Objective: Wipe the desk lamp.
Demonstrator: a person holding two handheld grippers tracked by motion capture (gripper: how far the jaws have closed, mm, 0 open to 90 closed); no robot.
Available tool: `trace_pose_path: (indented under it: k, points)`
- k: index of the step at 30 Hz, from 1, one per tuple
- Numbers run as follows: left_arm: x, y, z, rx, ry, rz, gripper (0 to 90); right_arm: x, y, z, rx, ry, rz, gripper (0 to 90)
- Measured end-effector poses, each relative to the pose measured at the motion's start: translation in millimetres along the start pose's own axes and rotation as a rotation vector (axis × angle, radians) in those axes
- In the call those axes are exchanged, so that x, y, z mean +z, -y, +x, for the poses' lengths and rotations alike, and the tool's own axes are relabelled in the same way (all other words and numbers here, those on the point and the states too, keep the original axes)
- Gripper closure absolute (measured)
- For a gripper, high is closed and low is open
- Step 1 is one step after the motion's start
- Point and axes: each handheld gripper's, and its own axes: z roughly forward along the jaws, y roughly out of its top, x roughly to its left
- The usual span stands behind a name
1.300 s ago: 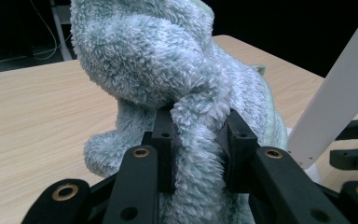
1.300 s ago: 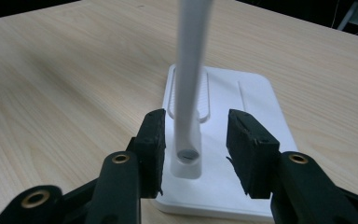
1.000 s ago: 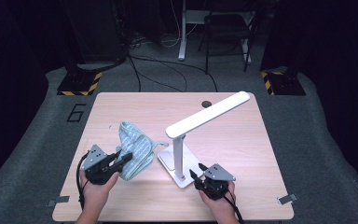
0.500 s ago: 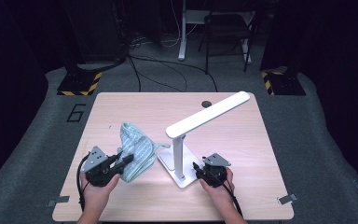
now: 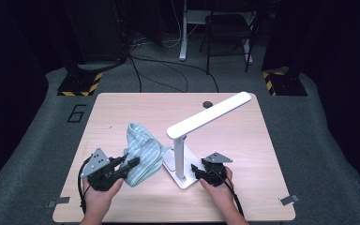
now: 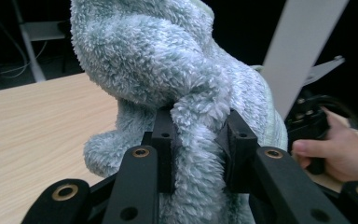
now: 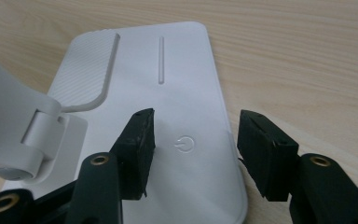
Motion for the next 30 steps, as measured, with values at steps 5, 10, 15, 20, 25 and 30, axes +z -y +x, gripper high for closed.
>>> trace_pose_path:
  k: [5,10,15,20,25,30]
  points:
    - [0.8,-15.5,-15.6,0.046,0.045,-0.008,70.6,2.1,-3.0,1.4,-0.036,0.005,0.006,44.5]
    - [0.2,-31.3,-29.7,0.084,0.091,-0.020,70.6,7.3,-6.5,1.3,-0.040,0.002,0.007,43.3]
    - [-1.9,-45.2,-40.1,0.110,0.133,-0.047,70.6,8.4,-6.9,2.1,-0.036,0.004,0.006,43.2]
    - [10.9,-51.7,-43.3,0.126,0.156,-0.013,70.6,9.0,-6.9,2.9,-0.035,0.005,0.002,43.3]
    - [25.1,-52.5,-46.8,0.112,0.179,-0.013,70.5,9.2,-6.9,1.8,-0.023,0.000,0.005,43.3]
    - [38.1,-48.1,-48.6,0.120,0.175,0.018,70.5,10.2,-6.9,-0.2,-0.024,-0.011,0.001,43.4]
